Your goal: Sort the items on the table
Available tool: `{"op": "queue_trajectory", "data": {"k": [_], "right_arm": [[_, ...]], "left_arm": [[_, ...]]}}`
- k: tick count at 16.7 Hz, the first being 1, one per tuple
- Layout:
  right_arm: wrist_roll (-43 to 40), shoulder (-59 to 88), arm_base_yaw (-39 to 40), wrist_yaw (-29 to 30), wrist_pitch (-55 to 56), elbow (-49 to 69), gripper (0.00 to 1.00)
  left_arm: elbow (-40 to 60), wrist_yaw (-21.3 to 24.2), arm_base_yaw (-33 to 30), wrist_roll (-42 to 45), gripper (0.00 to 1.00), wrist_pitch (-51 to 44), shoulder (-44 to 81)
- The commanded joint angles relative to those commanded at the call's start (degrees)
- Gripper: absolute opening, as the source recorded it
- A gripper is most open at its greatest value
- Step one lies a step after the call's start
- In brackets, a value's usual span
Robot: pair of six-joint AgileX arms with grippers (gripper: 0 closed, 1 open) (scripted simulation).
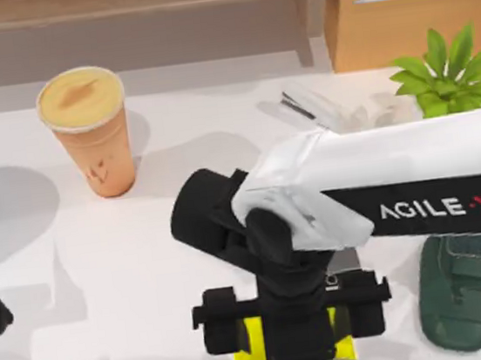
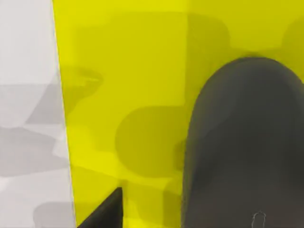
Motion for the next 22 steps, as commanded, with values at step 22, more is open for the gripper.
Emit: {"op": "queue_trajectory", "data": {"k": [22], "right_arm": [[71.21,-0.4,-9.74,0.17,-7.89,15.79,1.0]], "left_arm": [[0.0,0.0,0.0,0.0,1.0,0.0,0.0]]}}
